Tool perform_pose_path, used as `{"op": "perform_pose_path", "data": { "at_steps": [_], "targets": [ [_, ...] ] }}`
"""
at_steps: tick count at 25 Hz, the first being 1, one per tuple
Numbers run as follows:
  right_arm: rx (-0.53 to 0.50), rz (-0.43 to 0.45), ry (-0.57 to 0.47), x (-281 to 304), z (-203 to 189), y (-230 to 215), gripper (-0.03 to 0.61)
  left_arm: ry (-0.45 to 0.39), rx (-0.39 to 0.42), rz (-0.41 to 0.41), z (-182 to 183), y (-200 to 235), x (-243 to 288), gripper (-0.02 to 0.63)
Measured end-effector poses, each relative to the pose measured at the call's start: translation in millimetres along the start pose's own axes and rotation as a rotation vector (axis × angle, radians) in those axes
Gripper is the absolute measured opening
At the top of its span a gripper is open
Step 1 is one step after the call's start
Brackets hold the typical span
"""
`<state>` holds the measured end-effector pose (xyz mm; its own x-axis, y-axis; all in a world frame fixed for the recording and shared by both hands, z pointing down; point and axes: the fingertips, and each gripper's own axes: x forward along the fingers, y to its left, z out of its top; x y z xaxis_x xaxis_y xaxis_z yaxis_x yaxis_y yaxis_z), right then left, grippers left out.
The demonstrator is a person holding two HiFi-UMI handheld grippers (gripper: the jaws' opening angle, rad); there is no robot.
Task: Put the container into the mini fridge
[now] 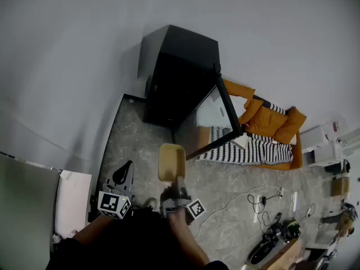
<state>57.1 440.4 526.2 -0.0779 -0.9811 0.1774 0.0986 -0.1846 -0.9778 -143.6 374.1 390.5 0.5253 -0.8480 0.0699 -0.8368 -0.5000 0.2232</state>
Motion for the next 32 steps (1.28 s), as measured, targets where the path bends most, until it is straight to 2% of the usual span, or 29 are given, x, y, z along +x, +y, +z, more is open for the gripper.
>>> {"op": "perform_pose_path", "data": {
  "at_steps": [8,17,28,32],
  "targets": [
    [-0.013,0.001,0.004,3.8,-4.9,0.8,0.210,-0.011,-0.001,-0.027,-17.3,4.1,1.3,0.005],
    [0.007,0.046,-0.019,4.8,-7.1,3.0,0.210,-0.015,0.012,-0.039,-15.5,10.5,-2.9,0.005],
    [0.000,0.014,-0.040,19.3,-45.7,-2.2,0.210,0.010,0.003,-0.088,-13.3,41.5,-12.0,0.005],
    [0.011,0.027,-0.060,26.8,-62.2,-5.2,0.212,0.033,-0.004,-0.111,-12.4,57.0,-13.4,0.005]
  ]
}}
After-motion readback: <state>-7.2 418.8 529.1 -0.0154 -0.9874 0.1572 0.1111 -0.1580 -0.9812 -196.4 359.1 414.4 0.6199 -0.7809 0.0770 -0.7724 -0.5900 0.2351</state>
